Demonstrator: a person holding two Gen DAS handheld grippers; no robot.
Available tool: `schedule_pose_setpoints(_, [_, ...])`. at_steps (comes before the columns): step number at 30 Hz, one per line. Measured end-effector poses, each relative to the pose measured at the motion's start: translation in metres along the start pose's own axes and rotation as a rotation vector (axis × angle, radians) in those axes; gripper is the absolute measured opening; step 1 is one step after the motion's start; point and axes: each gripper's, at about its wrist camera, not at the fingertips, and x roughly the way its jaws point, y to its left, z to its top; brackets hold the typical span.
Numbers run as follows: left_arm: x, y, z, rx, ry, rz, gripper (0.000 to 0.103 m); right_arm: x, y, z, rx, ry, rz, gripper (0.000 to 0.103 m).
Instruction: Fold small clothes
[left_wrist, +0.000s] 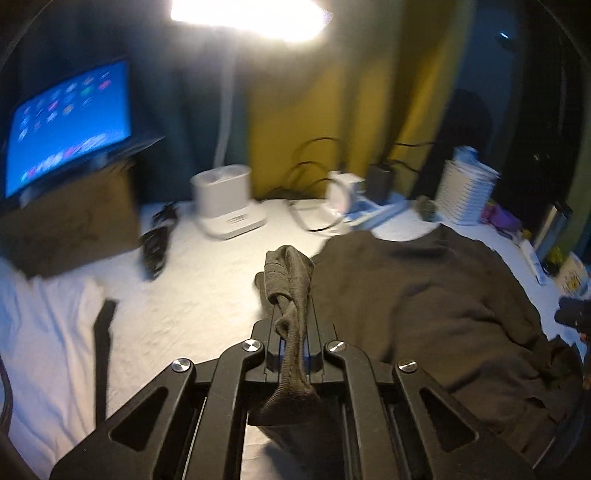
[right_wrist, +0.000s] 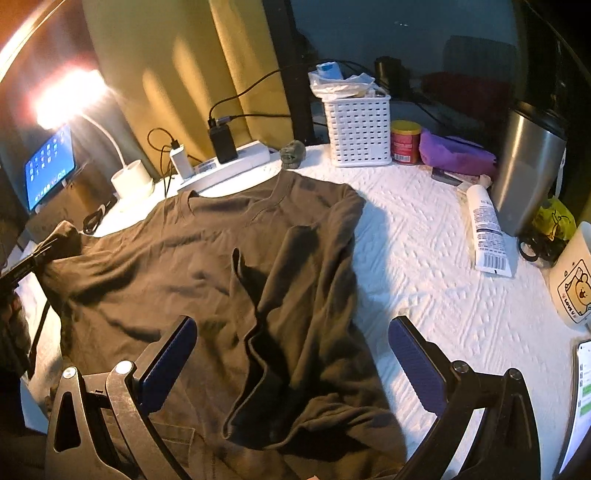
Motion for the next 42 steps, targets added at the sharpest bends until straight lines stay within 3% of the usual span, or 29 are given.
schedule_pose_setpoints(7, [0.031, -0.059, 0.010, 0.116, 0.057, -0.084, 0.005, -0.007, -0.018, -0.005, 0.031, -0.022, 0.029, 0.103])
schedule_pose_setpoints(10, [0.048, -0.083, 0.004, 0.151, 0.112, -0.119, 0.006, -0.008, -0.025, -0.008, 0.045, -0.024, 0.034, 0.103])
schedule_pose_setpoints(13, [0.073, -0.103, -0.011, 0.161, 0.227, -0.182, 0.008, -0.010, -0.029, -0.011, 0.060, -0.029, 0.035, 0.103])
schedule_pose_setpoints(15, [0.081, -0.111, -0.021, 0.143, 0.289, -0.228, 0.020, -0.010, -0.031, -0.013, 0.067, -0.028, 0.037, 0.103])
schedule_pose_setpoints(16, [0.080, -0.113, -0.024, 0.137, 0.308, -0.252, 0.034, -0.010, -0.031, -0.013, 0.068, -0.028, 0.038, 0.103])
schedule_pose_setpoints(17, [0.074, -0.113, -0.026, 0.131, 0.307, -0.278, 0.041, -0.010, -0.031, -0.014, 0.068, -0.027, 0.039, 0.103])
schedule_pose_setpoints(22, [0.030, -0.093, -0.018, 0.118, 0.251, -0.339, 0.051, -0.009, -0.025, -0.016, 0.060, -0.015, 0.031, 0.103])
schedule_pose_setpoints(26, [0.019, -0.059, -0.015, 0.094, 0.209, -0.285, 0.062, -0.009, -0.020, -0.016, 0.052, -0.012, 0.017, 0.103])
schedule_pose_setpoints(34, [0.045, -0.059, -0.046, 0.096, 0.328, -0.327, 0.062, -0.009, -0.011, -0.022, 0.065, 0.005, -0.005, 0.103])
schedule_pose_setpoints(39, [0.028, -0.058, -0.055, 0.097, 0.367, -0.452, 0.062, -0.013, -0.006, -0.027, 0.056, 0.017, -0.027, 0.103])
schedule_pose_setpoints(42, [0.017, -0.048, -0.050, 0.094, 0.326, -0.400, 0.062, -0.014, -0.007, -0.029, 0.060, 0.020, -0.036, 0.103])
